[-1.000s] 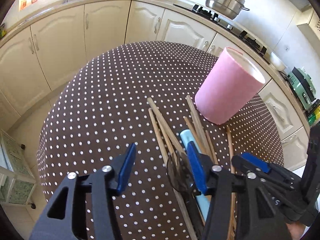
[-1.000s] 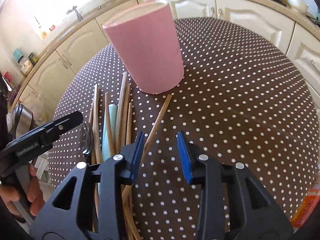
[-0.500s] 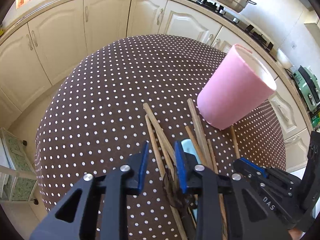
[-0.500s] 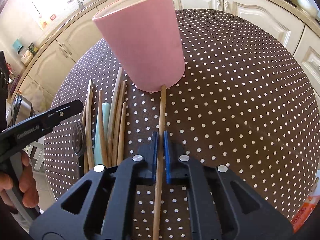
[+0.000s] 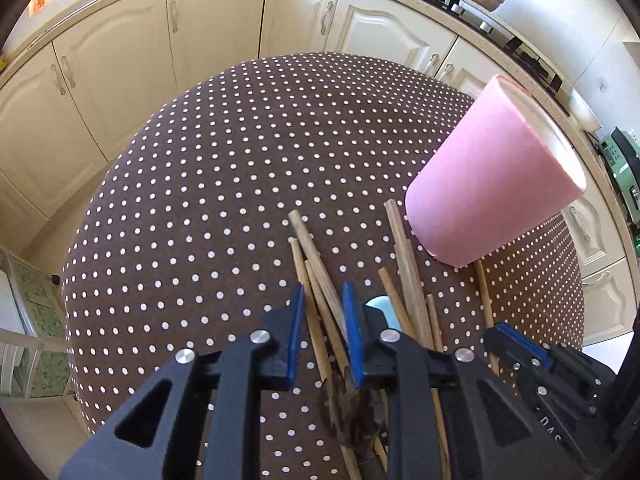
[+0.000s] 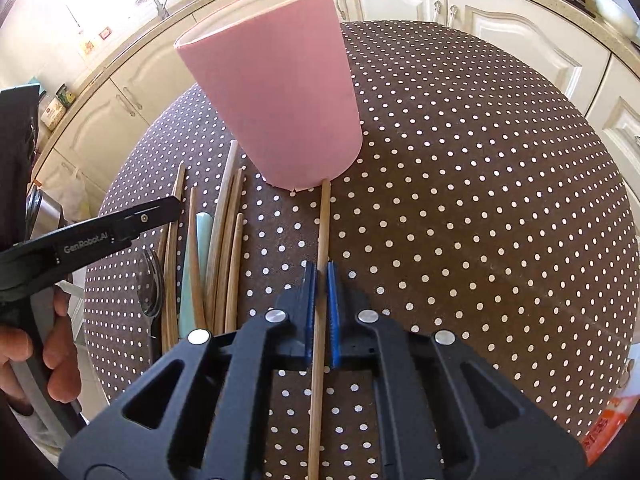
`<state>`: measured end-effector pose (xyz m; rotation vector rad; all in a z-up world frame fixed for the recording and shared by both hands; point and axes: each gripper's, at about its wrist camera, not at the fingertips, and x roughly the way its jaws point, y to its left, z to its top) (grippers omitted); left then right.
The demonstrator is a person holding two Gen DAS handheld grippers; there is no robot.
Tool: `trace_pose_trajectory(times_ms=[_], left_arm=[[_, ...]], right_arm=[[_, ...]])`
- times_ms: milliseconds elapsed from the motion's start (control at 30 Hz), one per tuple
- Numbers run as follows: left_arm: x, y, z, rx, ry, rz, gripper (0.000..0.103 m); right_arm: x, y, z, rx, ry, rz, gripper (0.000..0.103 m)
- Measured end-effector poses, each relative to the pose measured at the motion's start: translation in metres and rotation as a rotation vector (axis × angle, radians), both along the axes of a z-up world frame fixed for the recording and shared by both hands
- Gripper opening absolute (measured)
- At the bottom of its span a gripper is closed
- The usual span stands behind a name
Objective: Organize utensils
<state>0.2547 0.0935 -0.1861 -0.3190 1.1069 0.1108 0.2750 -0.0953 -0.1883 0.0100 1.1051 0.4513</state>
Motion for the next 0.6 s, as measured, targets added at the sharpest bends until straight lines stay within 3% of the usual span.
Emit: trace_pose_trajectory(times_ms=[100,233,367,600], left_arm=[[0.002,-0.001,-0.001,0.004,0.003,0.003,0.018],[-0.001,0.001,0.002,-0.019,-0.019,0.010,0.005],[-0.003,0.005,0.005,-0.026,-0.035,0.014,0.000],[-0.015,0.015,0.004,-0.026,-0.032,0.023,0.001]], right_arm=[[0.000,0.004,0.001,-0.016,0.001,0.004,0.006],[-0.001,0.006,0.001,-0.017,-0.008,0.001,0.006],[-0.001,0.005,0.000,-0.015,-0.011,-0.001,0.006],[-0.006,0.004,0.001,-0.017,-0.010,-0.004,0.007]])
